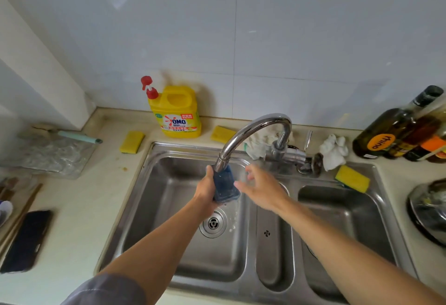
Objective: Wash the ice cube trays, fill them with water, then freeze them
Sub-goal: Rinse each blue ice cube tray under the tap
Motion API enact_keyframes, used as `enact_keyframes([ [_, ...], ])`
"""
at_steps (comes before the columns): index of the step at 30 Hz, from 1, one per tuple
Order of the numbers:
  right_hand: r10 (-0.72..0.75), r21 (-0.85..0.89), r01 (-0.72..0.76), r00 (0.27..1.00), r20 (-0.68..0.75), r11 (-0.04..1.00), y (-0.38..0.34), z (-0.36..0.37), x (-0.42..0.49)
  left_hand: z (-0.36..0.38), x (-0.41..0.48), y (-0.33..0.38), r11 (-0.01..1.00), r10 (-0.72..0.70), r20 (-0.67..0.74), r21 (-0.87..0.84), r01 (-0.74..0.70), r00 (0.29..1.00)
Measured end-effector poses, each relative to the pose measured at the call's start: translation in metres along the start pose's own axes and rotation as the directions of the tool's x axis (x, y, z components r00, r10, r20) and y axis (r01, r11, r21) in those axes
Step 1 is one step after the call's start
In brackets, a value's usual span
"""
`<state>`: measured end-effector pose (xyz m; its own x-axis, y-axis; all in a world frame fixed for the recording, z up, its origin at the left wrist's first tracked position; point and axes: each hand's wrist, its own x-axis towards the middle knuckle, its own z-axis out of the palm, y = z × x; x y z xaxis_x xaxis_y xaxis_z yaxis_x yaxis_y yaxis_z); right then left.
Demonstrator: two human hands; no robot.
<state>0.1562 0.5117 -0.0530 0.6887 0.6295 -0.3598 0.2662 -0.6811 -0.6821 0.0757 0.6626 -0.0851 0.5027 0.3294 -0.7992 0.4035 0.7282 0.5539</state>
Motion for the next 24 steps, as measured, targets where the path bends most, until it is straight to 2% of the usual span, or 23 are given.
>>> enact_keyframes([
  [3,0.03,-0.043,-0.027,0.996,0.082,0.999,-0.018,0.028,-0.001,0.0,0.001,0.001,1.0,0.01,0.067,-0.007,-0.009,0.998],
  [7,0.067,-0.142,-0.068,0.998,-0.009,0.988,-0.025,0.044,0.0,-0.006,0.004,-0.001,1.0,0.019,0.126,0.015,-0.021,0.992],
  [9,0.073,-0.058,-0.074,0.997,-0.017,0.996,-0.025,0.045,0.001,-0.01,0.008,0.0,0.997,0.049,0.138,0.047,-0.056,0.989],
  [13,0.12,0.324,-0.128,0.992,0.044,0.937,-0.027,0.048,0.004,-0.012,0.019,-0.002,0.965,0.169,0.045,0.197,-0.175,0.985],
  [15,0.138,0.376,-0.143,0.99,0.042,0.916,-0.028,0.052,0.005,-0.012,0.022,-0.004,0.957,0.159,0.01,0.242,-0.157,0.987],
  [18,0.18,0.422,-0.193,0.981,0.071,0.886,-0.027,0.056,0.001,-0.009,0.025,0.0,0.944,0.073,0.01,0.321,-0.072,0.997],
  [21,0.226,0.531,-0.255,0.967,0.12,0.808,-0.023,0.055,-0.003,-0.007,0.029,0.003,0.853,0.153,-0.012,0.506,-0.126,0.988],
  [24,0.234,0.578,-0.262,0.964,0.124,0.773,-0.019,0.053,-0.009,-0.005,0.03,0.0,0.775,0.226,0.041,0.597,-0.205,0.973],
])
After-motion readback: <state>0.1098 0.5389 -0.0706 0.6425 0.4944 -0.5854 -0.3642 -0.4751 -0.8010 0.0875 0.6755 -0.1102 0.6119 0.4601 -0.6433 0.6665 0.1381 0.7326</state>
